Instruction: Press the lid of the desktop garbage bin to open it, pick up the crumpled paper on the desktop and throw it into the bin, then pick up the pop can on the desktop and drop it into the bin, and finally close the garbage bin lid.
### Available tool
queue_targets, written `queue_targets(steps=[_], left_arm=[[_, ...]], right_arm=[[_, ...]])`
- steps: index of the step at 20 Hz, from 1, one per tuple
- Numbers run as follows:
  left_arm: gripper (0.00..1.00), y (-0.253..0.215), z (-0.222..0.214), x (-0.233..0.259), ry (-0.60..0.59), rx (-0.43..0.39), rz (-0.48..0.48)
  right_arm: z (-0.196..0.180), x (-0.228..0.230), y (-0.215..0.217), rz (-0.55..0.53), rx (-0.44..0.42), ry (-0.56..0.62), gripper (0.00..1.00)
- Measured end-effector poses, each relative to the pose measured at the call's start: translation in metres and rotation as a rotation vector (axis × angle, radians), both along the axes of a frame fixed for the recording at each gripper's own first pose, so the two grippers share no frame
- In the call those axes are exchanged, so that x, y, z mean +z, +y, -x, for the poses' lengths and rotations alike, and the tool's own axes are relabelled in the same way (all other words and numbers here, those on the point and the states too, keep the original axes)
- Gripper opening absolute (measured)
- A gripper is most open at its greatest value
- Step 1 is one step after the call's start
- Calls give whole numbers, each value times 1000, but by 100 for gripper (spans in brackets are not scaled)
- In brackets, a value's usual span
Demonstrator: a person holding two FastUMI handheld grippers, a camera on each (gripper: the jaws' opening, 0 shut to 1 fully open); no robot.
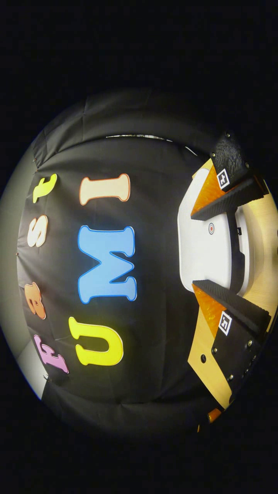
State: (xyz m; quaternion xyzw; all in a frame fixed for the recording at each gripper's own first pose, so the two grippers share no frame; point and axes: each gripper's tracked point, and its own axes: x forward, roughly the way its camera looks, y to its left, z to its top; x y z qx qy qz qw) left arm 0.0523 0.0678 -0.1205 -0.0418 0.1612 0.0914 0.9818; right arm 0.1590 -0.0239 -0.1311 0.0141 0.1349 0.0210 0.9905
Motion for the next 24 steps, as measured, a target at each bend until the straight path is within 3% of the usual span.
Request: queue_targets(steps=[5,6,9,10,24], left_arm=[[96,3,7,-5,5,11,6],[100,3,9,-7,6,13,7],[96,6,13,-9,8,23,5],[100,7,16,-10,8,27,5],[96,7,24,-25,17,36,17]], right_arm=[[6,-25,2,14,14,61,99],[8,-28,2,17,16,69,99],[8,-26,2,27,21,54,99],[8,-27,2,30,24,54,99],[17,-31,2,28,11,14,100]])
